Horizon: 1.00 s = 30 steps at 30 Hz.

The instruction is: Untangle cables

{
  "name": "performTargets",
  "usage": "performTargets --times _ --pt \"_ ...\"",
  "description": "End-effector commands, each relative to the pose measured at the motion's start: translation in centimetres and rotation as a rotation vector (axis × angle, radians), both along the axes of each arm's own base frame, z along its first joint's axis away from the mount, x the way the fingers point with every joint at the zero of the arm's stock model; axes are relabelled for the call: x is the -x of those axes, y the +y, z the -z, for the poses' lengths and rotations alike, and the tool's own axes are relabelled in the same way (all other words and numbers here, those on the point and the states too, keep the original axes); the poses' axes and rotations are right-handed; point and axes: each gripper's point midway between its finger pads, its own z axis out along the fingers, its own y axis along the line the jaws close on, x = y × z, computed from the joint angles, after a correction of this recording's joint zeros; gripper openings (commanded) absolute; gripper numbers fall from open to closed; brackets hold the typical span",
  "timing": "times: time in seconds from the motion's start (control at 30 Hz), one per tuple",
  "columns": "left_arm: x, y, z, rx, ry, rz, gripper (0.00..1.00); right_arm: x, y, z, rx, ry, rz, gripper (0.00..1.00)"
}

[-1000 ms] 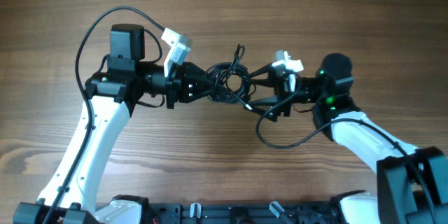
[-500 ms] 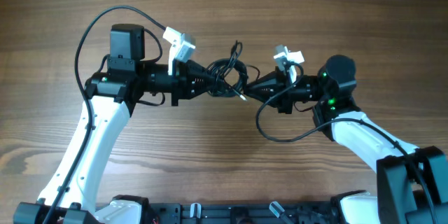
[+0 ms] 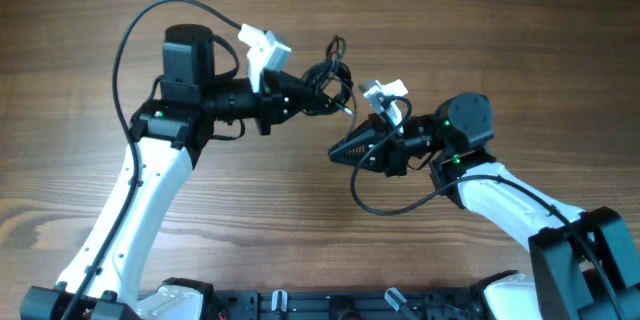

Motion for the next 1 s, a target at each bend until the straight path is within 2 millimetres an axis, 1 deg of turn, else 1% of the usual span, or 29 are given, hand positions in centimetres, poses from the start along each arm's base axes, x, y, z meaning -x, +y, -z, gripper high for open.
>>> performTargets --times 0.0,0.03,0.1,0.13,0.17,0.2,0.23,0.27,0.3,0.37,0.43,0.47,0.5,0.53,0.57,0.6,0.63,0.7,0.73,0.77,0.8,0.87,0.93,0.97 --pt "1.0 -1.2 -0.6 0.001 -0.101 0.078 0.04 -2.2 0.6 0.9 0.008 0.023 0.116 0.11" --pt "1.4 -1.5 -0.6 0.000 -0.136 0.104 0.04 -2.4 0.6 1.5 0.025 0.042 0.129 0.11" --pt "1.5 -1.6 -0.6 -0.004 -0.158 0.115 0.04 -2.6 0.5 2.1 0.041 0.052 0.140 0.12" --pt "1.5 -1.5 -0.4 -0.013 -0.174 0.118 0.04 -2.7 0.5 2.1 0.038 0.047 0.143 0.21" --pt "0.9 -1.0 0.2 -0.048 -0.173 0.085 0.04 -2.8 0.4 1.9 0.032 0.033 0.147 0.47" --pt "0.3 -0.5 0.9 -0.085 -0.159 0.044 0.04 -3.0 0.2 1.8 0.031 0.034 0.155 0.67" --pt "-0.4 0.2 1.6 -0.127 -0.145 -0.003 0.04 -3.4 -0.2 1.8 0.030 0.034 0.168 0.93" --pt "-1.1 1.1 2.5 -0.175 -0.124 -0.057 0.04 -4.1 -0.8 1.8 0.030 0.039 0.197 1.00" --pt "-1.5 1.8 3.0 -0.197 -0.108 -0.086 0.04 -5.0 -1.3 1.8 0.032 0.068 0.240 1.00" --pt "-2.2 3.1 3.1 -0.200 -0.089 -0.129 0.04 -8.1 -2.6 1.9 0.029 0.167 0.405 1.00" --pt "-3.0 4.6 3.1 -0.201 -0.087 -0.175 0.05 -10.8 -3.4 1.8 0.015 0.165 0.566 1.00" --pt "-3.3 5.2 3.1 -0.198 -0.074 -0.198 0.04 -11.3 -3.4 1.1 -0.005 0.105 0.604 0.97" --pt "-3.5 5.6 3.1 -0.194 -0.059 -0.214 0.04 -11.1 -3.1 0.2 -0.024 -0.036 0.606 0.87" --pt "-3.5 5.8 3.2 -0.196 -0.053 -0.218 0.04 -11.1 -2.9 -0.6 -0.040 -0.124 0.608 0.80" --pt "-3.4 5.8 3.2 -0.192 -0.046 -0.215 0.04 -11.6 -2.8 -1.6 -0.047 -0.177 0.606 0.81" --pt "-3.1 5.7 3.0 -0.178 -0.041 -0.202 0.04 -12.1 -2.5 -2.1 -0.027 -0.214 0.596 0.81" --pt "-2.7 5.5 2.5 -0.141 -0.045 -0.171 0.04 -13.4 -2.0 -2.1 0.049 -0.267 0.583 0.81" --pt "-2.8 6.3 2.2 -0.122 -0.058 -0.170 0.04 -15.0 -1.9 -2.2 0.167 -0.341 0.578 0.80" --pt "-2.8 6.7 2.2 -0.117 -0.049 -0.176 0.04 -15.3 -1.8 -2.4 0.197 -0.363 0.572 0.80" --pt "-2.3 6.9 2.0 -0.095 -0.050 -0.154 0.04 -15.3 -1.7 -2.7 0.228 -0.375 0.553 0.79" --pt "-1.5 6.9 1.4 -0.050 -0.061 -0.109 0.04 -15.0 -1.3 -2.5 0.238 -0.384 0.537 0.78" --pt "-0.5 7.0 0.1 0.034 -0.070 -0.051 0.04 -13.6 0.0 -2.0 0.241 -0.378 0.479 0.74" --pt "0.3 6.8 -1.0 0.102 -0.068 -0.006 0.04 -11.4 2.5 -2.1 0.215 -0.463 0.380 0.71" --pt "0.5 6.7 -1.2 0.117 -0.068 0.005 0.04 -11.1 3.0 -1.8 0.224 -0.491 0.374 0.68"
